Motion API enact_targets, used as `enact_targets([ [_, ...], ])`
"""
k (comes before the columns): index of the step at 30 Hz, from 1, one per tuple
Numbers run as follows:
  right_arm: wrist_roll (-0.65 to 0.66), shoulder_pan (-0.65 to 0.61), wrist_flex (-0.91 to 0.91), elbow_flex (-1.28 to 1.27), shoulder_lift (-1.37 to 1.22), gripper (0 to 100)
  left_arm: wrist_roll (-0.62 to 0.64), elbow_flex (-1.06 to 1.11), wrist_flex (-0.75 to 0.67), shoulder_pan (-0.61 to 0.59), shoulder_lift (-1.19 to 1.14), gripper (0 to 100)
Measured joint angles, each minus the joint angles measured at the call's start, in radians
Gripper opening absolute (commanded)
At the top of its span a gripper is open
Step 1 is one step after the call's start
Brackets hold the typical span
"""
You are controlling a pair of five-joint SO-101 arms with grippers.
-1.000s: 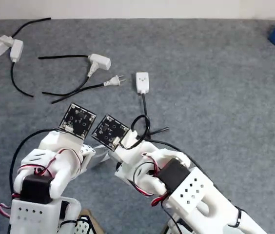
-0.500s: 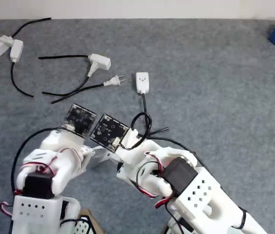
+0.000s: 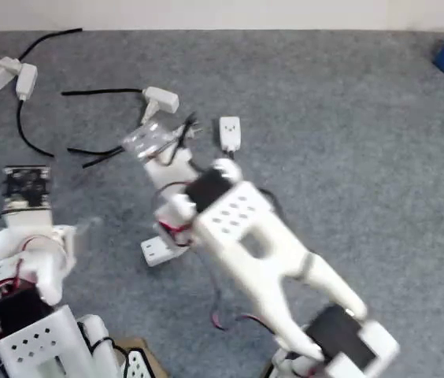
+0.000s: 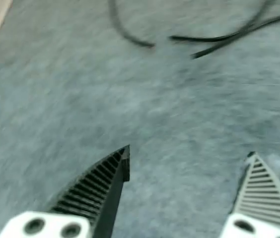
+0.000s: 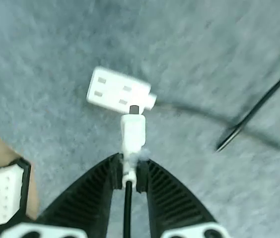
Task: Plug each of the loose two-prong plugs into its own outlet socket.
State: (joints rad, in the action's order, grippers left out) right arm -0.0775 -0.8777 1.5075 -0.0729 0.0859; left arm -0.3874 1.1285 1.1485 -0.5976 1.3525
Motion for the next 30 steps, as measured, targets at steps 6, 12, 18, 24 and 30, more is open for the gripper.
enact_targets([
  [6, -0.138, -0.017, 0.126, 0.143, -0.114, 0.6, 0.0, 0.0, -0.078, -0.164, -0.187, 35],
  [12, -0.16, -0.018, 0.203, 0.308, -0.12, 0.5, 0.0, -0.034, -0.249, -0.304, -0.5, 35],
  [18, -0.16, -0.018, 0.213, 0.344, -0.199, 0.5, 0.0, -0.118, -0.293, -0.338, -0.694, 35],
  [24, -0.178, -0.02, 0.213, 0.385, -0.37, 0.5, 0.0, -0.184, -0.295, -0.4, -0.76, 35],
  [30, -0.186, -0.084, 0.236, 0.525, -0.428, 0.5, -0.005, -0.21, -0.295, -0.446, -0.79, 35],
])
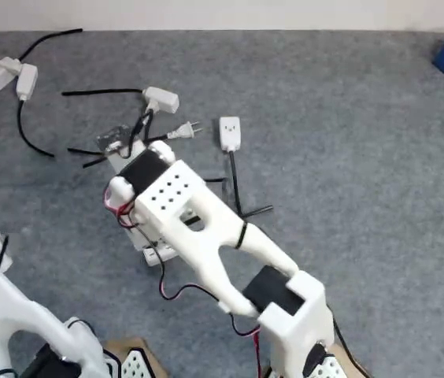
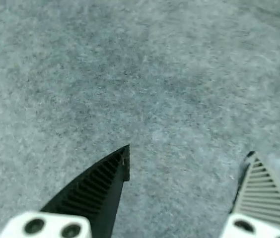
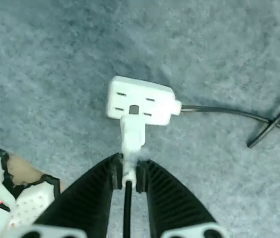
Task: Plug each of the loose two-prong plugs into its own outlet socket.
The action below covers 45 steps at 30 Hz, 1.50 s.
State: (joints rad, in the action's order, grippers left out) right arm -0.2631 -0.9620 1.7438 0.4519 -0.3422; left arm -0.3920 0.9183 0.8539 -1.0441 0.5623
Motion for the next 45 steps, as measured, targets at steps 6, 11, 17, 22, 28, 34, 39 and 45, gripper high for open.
enact_targets([
  [6, 0.0, -0.002, 0.0, 0.018, -0.083, 0.5, -0.041, 0.0, -0.063, -0.028, -0.049, 35],
  [11, 0.0, -0.002, 0.0, 0.077, -0.118, 0.5, -0.048, 0.0, -0.1, -0.063, -0.072, 35],
  [17, 0.006, 0.02, 0.0, 0.084, -0.118, 0.5, -0.048, 0.0, -0.103, -0.066, -0.075, 35],
  [22, 0.015, 0.051, 0.0, 0.084, -0.118, 0.5, -0.048, 0.0, -0.103, -0.061, -0.075, 35],
  [28, 0.143, 0.031, 0.0, 0.083, 0.052, 0.6, -0.048, -0.02, 0.0, 0.166, -0.078, 35],
  [34, 0.25, 0.018, -0.169, -0.218, 0.471, 0.6, -0.044, -0.19, 0.296, 0.43, -0.08, 35],
  [39, 0.285, 0.029, -0.52, -0.786, 0.827, 0.6, -0.037, -0.288, 0.466, 0.582, -0.08, 35],
  [45, 0.29, 0.04, -0.69, -1.267, 1.096, 0.6, -0.037, -0.339, 0.549, 0.743, -0.08, 35],
])
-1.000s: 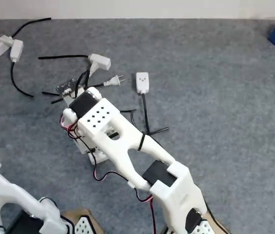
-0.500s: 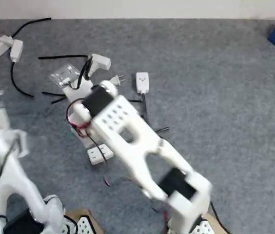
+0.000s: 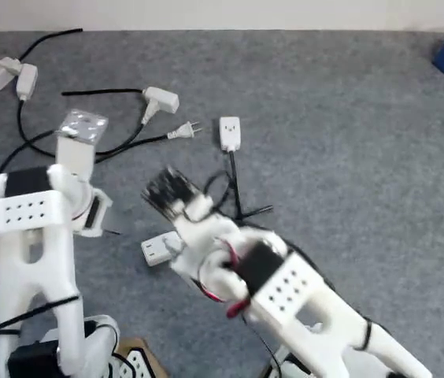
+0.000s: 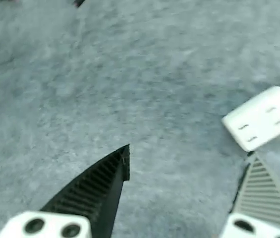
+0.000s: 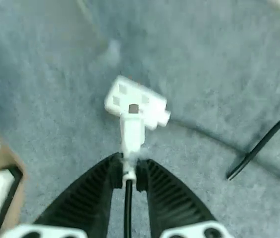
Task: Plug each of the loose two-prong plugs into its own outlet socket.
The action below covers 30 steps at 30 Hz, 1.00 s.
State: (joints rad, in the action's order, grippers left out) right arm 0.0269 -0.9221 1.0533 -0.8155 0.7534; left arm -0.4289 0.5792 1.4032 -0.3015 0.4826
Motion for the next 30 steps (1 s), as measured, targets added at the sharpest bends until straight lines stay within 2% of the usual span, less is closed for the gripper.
enact_targets([
  [8, 0.0, 0.0, -0.044, -0.066, 0.057, 0.6, 0.052, -0.092, 0.132, 0.173, 0.0, 35],
  [19, 0.0, 0.0, -0.048, -0.066, 0.058, 0.6, 0.115, -0.092, 0.144, 0.272, -0.002, 35],
  [30, 0.0, 0.003, 0.015, 0.009, 0.058, 0.6, 0.146, -0.061, 0.115, 0.313, -0.002, 35],
])
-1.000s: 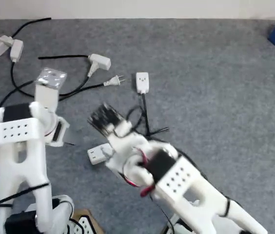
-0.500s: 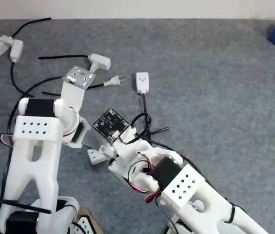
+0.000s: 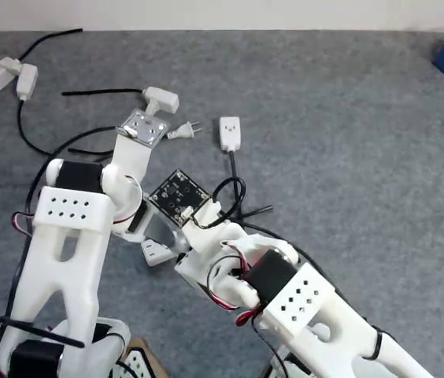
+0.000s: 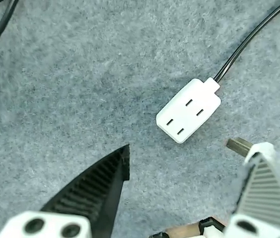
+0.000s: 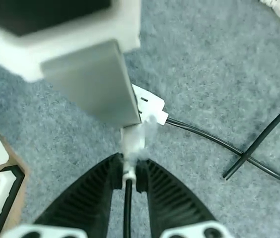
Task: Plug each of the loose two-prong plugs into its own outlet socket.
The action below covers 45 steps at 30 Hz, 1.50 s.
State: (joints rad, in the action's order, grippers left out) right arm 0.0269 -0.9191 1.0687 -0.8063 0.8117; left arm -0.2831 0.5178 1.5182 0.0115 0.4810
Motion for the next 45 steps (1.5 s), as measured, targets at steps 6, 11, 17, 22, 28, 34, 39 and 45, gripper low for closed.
enact_targets([
  [6, 0.0, 0.0, 0.002, 0.002, 0.0, 0.6, -0.002, 0.006, -0.008, 0.006, 0.0, 35],
  [11, 0.0, 0.002, 0.002, 0.002, 0.0, 0.6, -0.002, 0.006, -0.008, 0.006, 0.0, 35],
  [17, 0.0, 0.002, 0.002, 0.002, 0.0, 0.6, -0.002, 0.006, -0.008, 0.006, 0.0, 35],
  [22, 0.0, -0.002, 0.002, 0.002, -0.002, 0.6, 0.002, 0.026, -0.009, 0.006, 0.002, 35],
  [28, 0.0, -0.003, 0.002, 0.002, -0.002, 0.6, 0.002, 0.029, -0.012, 0.006, 0.0, 35],
  [34, 0.0, 0.002, 0.011, 0.003, -0.002, 0.6, 0.02, 0.006, -0.012, -0.029, 0.0, 35],
  [39, 0.0, 0.003, 0.091, 0.094, -0.11, 0.6, 0.02, -0.043, -0.037, -0.247, 0.0, 35],
  [45, -0.037, 0.038, 0.247, 0.404, -0.425, 0.6, -0.018, -0.043, -0.086, -0.516, 0.0, 35],
])
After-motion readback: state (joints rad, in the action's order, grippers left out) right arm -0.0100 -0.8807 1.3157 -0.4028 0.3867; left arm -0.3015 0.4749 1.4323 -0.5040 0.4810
